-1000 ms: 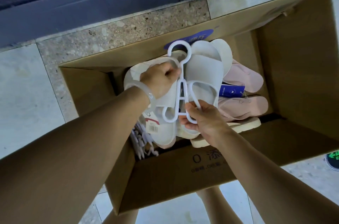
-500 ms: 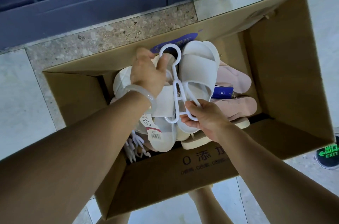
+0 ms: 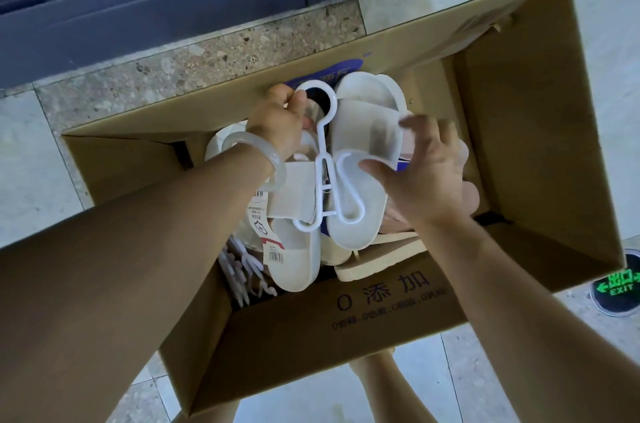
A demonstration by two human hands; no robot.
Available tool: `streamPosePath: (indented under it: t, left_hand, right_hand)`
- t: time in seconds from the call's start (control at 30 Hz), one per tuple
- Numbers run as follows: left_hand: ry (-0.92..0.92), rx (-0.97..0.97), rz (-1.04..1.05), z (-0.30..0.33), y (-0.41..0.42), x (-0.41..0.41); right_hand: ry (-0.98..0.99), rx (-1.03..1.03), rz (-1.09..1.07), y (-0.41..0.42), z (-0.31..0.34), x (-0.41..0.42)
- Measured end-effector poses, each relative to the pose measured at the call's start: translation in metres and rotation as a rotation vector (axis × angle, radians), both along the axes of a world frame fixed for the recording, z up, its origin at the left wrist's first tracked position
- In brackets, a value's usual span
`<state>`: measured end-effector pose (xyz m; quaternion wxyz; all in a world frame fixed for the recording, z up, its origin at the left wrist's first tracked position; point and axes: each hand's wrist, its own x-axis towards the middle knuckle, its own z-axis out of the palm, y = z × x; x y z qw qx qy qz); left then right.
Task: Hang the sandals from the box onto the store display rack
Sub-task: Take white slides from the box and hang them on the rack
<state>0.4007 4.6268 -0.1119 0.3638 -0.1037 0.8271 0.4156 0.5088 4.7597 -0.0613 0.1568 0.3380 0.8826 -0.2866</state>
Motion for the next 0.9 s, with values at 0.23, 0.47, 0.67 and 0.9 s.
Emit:
streamPosePath:
  t: [0.23, 0.47, 0.67, 0.9]
  left_hand:
    - [0.05, -0.069, 0.014, -0.003, 0.003, -0.003]
    - [-0.05, 0.071, 0.257, -0.001, 0.01, 0.0]
    - [-0.124, 0.238, 0.348, 0.003, 0.007, 0.003]
    - [-0.027, 0.215, 0.102, 0.011, -0.007, 0.003]
  right_hand:
    - [-0.219, -0.015, 0.602, 0.006, -0.028, -0.044]
    - [-0.195, -0.123, 0.757, 0.004, -0.026, -0.011]
    - [-0.203, -0.423, 0.432, 0.002, -0.018, -0.015]
    - [-0.096, -0.489, 0.009, -0.019, -0.032, -0.078]
